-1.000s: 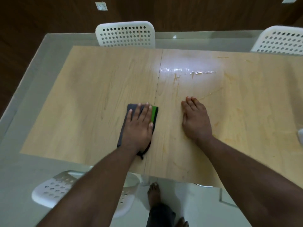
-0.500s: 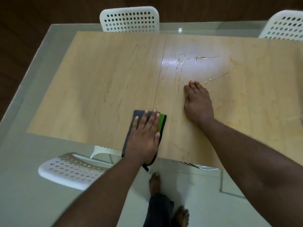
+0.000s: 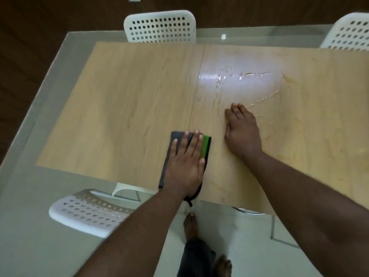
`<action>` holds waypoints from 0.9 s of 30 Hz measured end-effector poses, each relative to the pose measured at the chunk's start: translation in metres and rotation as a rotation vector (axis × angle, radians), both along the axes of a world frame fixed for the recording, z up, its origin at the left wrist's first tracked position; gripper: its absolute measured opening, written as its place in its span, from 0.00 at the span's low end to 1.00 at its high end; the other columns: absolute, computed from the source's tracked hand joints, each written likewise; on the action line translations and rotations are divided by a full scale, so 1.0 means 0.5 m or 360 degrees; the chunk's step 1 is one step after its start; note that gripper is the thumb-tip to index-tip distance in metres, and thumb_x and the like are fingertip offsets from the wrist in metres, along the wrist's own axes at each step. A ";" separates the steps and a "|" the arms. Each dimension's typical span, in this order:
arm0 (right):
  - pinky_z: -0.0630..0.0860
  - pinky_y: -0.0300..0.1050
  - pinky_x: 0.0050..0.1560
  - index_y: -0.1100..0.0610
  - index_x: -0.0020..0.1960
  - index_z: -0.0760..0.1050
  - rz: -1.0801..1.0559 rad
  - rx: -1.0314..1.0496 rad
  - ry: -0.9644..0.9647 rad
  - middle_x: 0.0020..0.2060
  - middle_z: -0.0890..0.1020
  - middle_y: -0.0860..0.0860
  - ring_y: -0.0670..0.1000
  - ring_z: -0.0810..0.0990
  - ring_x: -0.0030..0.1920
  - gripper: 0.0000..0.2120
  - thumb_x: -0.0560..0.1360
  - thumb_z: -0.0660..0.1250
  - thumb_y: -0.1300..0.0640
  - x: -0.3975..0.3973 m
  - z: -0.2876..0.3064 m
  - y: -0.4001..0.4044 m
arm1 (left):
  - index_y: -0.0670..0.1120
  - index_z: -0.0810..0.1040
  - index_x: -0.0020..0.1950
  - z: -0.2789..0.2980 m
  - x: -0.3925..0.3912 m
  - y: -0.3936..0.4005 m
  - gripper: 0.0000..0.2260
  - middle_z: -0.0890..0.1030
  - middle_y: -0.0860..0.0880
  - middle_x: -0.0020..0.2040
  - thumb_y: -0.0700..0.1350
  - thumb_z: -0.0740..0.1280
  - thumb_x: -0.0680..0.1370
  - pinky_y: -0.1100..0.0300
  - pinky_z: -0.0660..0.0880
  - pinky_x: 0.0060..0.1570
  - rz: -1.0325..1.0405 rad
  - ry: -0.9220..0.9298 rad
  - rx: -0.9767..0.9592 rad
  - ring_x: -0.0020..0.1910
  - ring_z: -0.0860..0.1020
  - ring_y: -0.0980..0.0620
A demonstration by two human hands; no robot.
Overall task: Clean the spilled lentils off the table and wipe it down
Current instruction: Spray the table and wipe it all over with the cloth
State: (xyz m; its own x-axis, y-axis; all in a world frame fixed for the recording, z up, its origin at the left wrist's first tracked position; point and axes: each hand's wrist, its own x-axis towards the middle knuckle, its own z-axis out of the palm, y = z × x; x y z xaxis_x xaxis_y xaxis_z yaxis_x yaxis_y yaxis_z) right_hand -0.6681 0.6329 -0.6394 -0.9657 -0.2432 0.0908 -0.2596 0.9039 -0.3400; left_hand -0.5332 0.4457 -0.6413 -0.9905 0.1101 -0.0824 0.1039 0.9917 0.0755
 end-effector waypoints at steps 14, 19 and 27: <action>0.69 0.58 0.69 0.55 0.72 0.77 0.0018 0.0168 -0.0134 0.75 0.76 0.54 0.60 0.70 0.73 0.23 0.80 0.57 0.50 -0.189 0.027 0.034 | 0.46 0.41 0.87 -0.005 -0.368 -0.043 0.31 0.40 0.49 0.87 0.55 0.46 0.86 0.40 0.46 0.82 0.0129 -0.0007 0.0001 0.85 0.40 0.46; 0.64 0.60 0.74 0.52 0.77 0.72 0.0018 0.0211 -0.0114 0.79 0.71 0.53 0.60 0.66 0.77 0.25 0.84 0.53 0.47 -0.319 0.023 0.068 | 0.46 0.41 0.87 -0.002 -0.509 -0.055 0.31 0.41 0.50 0.87 0.55 0.45 0.86 0.41 0.46 0.83 0.0156 -0.0009 -0.0009 0.85 0.41 0.47; 0.60 0.60 0.78 0.48 0.81 0.66 -0.0021 0.0207 -0.0169 0.82 0.65 0.49 0.57 0.60 0.80 0.27 0.85 0.49 0.43 -0.328 0.002 0.071 | 0.46 0.43 0.87 0.012 -0.764 0.003 0.31 0.44 0.49 0.87 0.55 0.45 0.86 0.39 0.45 0.82 0.0197 -0.0019 0.0031 0.85 0.42 0.45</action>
